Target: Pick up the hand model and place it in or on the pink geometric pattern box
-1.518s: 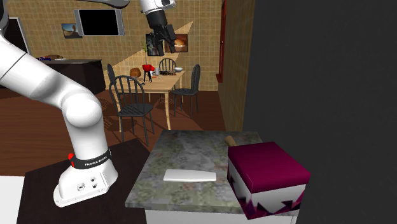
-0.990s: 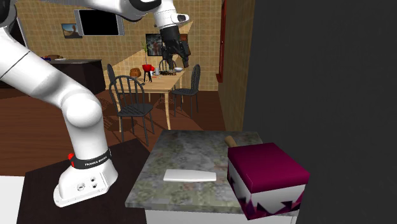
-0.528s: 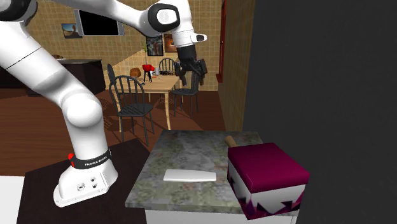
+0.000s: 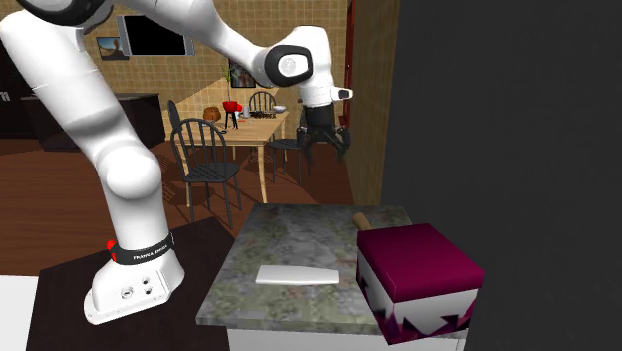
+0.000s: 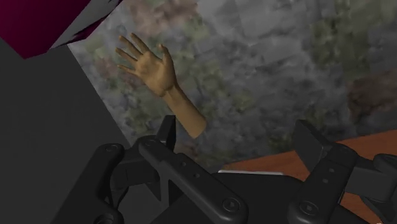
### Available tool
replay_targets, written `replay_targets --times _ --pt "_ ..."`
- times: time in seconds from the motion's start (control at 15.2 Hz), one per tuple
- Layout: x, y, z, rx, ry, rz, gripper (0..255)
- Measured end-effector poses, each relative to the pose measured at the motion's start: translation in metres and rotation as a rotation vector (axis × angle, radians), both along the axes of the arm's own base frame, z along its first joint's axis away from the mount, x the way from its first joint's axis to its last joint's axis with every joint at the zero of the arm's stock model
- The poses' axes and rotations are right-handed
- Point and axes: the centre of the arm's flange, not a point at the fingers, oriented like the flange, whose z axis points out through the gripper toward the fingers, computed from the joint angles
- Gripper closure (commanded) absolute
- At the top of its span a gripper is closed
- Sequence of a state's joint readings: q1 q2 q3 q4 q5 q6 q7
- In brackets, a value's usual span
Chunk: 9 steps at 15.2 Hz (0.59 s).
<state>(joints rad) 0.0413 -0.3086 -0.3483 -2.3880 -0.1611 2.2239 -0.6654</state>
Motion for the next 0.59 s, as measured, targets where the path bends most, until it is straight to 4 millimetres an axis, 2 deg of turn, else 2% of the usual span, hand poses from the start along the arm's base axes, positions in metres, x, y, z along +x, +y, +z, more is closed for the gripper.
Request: replay_targets --times 0.2,0.59 --pt "0.025 -0.018 -0.030 0.004 0.017 0.054 0" --pt "0.064 -0.053 -0.095 0.012 0.052 0.162 0"
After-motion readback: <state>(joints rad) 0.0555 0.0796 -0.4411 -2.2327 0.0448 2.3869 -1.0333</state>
